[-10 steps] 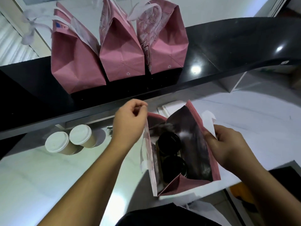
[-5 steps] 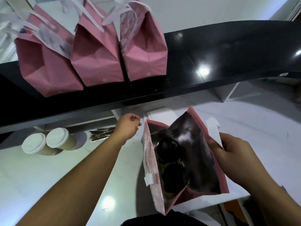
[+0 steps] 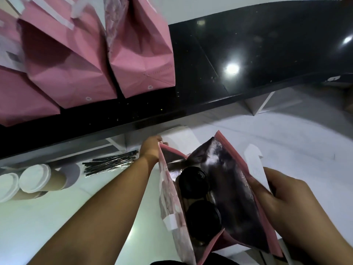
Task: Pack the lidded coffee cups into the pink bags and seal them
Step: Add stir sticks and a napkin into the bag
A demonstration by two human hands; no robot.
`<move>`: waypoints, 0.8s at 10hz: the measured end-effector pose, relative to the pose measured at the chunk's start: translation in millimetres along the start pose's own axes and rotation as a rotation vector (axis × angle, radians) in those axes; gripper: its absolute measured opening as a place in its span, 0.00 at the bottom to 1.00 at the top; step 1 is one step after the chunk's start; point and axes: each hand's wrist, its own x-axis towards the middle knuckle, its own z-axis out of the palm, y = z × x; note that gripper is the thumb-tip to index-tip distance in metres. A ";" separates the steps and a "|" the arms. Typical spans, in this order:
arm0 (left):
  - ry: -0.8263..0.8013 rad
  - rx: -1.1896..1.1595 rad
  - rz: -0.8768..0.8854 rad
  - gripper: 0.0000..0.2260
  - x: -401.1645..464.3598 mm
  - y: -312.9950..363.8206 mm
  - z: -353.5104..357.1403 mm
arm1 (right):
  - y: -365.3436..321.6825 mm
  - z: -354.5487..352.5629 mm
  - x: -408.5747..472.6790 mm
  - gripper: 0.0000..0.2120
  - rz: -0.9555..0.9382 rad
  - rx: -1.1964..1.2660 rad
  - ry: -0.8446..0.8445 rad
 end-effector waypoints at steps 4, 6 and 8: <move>0.063 -0.082 -0.092 0.06 44.7 1.8 11.4 | -5.5 3.6 18.4 0.26 0.038 0.008 -0.007; 0.060 0.029 0.166 0.10 28.7 -3.1 9.5 | -6.6 4.2 18.4 0.19 0.035 0.028 0.006; 0.127 0.173 0.376 0.03 9.4 2.1 -6.5 | -6.6 3.1 13.0 0.25 0.026 0.025 0.014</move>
